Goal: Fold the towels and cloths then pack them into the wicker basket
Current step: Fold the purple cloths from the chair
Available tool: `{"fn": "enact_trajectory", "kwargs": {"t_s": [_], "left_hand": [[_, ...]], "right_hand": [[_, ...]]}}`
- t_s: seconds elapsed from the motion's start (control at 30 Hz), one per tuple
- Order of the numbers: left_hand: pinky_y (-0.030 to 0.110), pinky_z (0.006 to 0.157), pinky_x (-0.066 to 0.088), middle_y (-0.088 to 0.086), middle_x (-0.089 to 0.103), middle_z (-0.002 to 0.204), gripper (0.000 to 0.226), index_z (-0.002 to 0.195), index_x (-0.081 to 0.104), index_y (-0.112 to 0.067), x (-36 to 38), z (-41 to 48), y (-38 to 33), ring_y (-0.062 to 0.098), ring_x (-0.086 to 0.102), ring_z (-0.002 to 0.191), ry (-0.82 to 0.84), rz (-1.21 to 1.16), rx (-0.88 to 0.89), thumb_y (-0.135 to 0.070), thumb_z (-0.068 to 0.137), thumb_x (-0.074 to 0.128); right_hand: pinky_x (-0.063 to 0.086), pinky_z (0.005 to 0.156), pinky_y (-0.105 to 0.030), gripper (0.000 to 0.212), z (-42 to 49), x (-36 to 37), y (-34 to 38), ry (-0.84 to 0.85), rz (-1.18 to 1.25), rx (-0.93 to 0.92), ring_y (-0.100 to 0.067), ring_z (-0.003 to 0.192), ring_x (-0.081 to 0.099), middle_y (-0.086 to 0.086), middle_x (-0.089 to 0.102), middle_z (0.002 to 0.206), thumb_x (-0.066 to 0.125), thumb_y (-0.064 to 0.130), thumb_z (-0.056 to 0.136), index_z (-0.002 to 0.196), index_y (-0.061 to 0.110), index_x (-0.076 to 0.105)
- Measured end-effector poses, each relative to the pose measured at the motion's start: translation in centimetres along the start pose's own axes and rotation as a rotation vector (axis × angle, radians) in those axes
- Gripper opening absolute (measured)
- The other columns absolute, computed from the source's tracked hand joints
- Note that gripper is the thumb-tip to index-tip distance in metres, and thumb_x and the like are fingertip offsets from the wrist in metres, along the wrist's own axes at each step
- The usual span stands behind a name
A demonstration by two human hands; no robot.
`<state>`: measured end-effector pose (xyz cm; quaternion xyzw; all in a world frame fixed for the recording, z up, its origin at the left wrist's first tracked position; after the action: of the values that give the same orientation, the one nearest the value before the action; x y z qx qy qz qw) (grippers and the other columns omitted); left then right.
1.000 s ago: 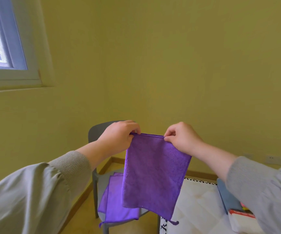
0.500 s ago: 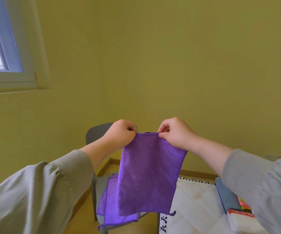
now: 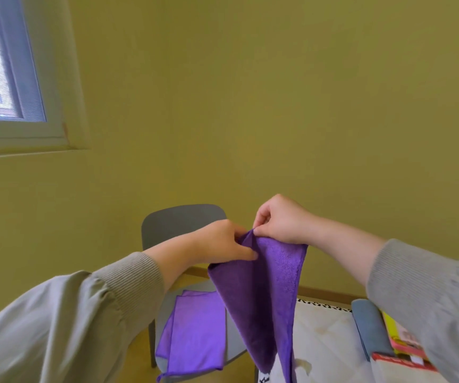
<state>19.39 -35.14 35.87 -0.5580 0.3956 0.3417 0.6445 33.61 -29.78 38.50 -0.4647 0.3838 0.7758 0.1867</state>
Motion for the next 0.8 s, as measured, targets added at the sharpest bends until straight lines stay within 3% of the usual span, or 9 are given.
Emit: {"fn": "enact_trajectory", "kwargs": {"t_s": [0.13, 0.3, 0.47, 0.57, 0.63, 0.73, 0.8], "left_hand": [[0.027, 0.056, 0.033, -0.001, 0.049, 0.063, 0.019, 0.069, 0.056, -0.015, 0.1, 0.4, 0.5, 0.018, 0.045, 0.066, -0.060, 0.129, 0.010, -0.017, 0.088, 0.058], [0.025, 0.052, 0.030, -0.003, 0.041, 0.058, 0.037, 0.056, 0.045, -0.021, -0.4, 0.5, 1.3, 0.011, 0.037, 0.056, -0.013, 0.176, 0.005, -0.021, 0.090, 0.061], [0.026, 0.056, 0.033, -0.003, 0.046, 0.062, 0.031, 0.060, 0.054, -0.022, -1.0, 0.1, 2.2, 0.013, 0.041, 0.059, 0.000, 0.147, -0.018, -0.025, 0.090, 0.062], [0.027, 0.059, 0.034, 0.000, 0.049, 0.065, 0.027, 0.066, 0.058, -0.016, -1.5, -0.1, 2.6, 0.015, 0.043, 0.064, -0.019, 0.150, -0.036, -0.026, 0.091, 0.061], [0.027, 0.059, 0.035, 0.001, 0.051, 0.068, 0.027, 0.070, 0.060, -0.013, -1.7, -0.3, 2.9, 0.016, 0.043, 0.065, -0.043, 0.129, -0.048, -0.027, 0.093, 0.058], [0.027, 0.061, 0.035, 0.004, 0.052, 0.073, 0.031, 0.081, 0.064, -0.003, -1.8, -0.5, 3.3, 0.016, 0.043, 0.066, -0.091, 0.050, -0.075, -0.028, 0.096, 0.053], [0.026, 0.061, 0.036, 0.003, 0.053, 0.075, 0.032, 0.086, 0.065, -0.002, -1.8, -0.4, 3.6, 0.016, 0.045, 0.068, -0.116, 0.014, -0.100, -0.028, 0.098, 0.050]], "right_hand": [[0.037, 0.054, -0.015, 0.010, -0.5, -0.4, -0.3, 0.076, -0.005, -0.014, -0.001, 0.057, 0.048, 0.011, 0.055, 0.062, 0.069, 0.011, 0.081, 0.075, 0.018, 0.066], [0.038, 0.055, -0.017, 0.010, -1.0, -0.3, -2.0, 0.193, -0.108, 0.029, -0.004, 0.060, 0.049, 0.011, 0.056, 0.065, 0.067, 0.006, 0.081, 0.087, 0.014, 0.070], [0.038, 0.057, -0.026, 0.024, -1.6, -0.2, -4.7, 0.355, -0.243, 0.112, -0.013, 0.061, 0.046, -0.002, 0.056, 0.069, 0.049, -0.001, 0.081, 0.076, 0.016, 0.065], [0.033, 0.054, -0.027, 0.029, -1.6, 0.2, -5.9, 0.309, -0.255, 0.129, -0.013, 0.058, 0.039, -0.001, 0.048, 0.064, 0.045, 0.001, 0.086, 0.066, 0.019, 0.056], [0.034, 0.056, -0.026, 0.030, -1.5, 0.4, -6.5, 0.234, -0.096, 0.137, -0.012, 0.060, 0.040, 0.002, 0.047, 0.064, 0.047, 0.006, 0.092, 0.067, 0.020, 0.055], [0.044, 0.069, -0.026, 0.021, -1.7, 0.7, -7.1, 0.106, 0.340, 0.151, -0.012, 0.073, 0.050, -0.002, 0.057, 0.078, 0.047, 0.006, 0.096, 0.083, 0.013, 0.062], [0.049, 0.076, -0.030, 0.019, -1.9, 0.8, -7.2, 0.044, 0.586, 0.141, -0.014, 0.075, 0.055, -0.004, 0.060, 0.078, 0.050, 0.004, 0.095, 0.081, 0.009, 0.063]]}}
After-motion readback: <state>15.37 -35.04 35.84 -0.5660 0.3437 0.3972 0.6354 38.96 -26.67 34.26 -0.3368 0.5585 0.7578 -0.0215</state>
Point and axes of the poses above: each hand's wrist, its own z-axis towards the middle knuckle, its own x-axis out of the palm, y = z × x, the point moved 1 cm from there along z, towards the middle knuckle
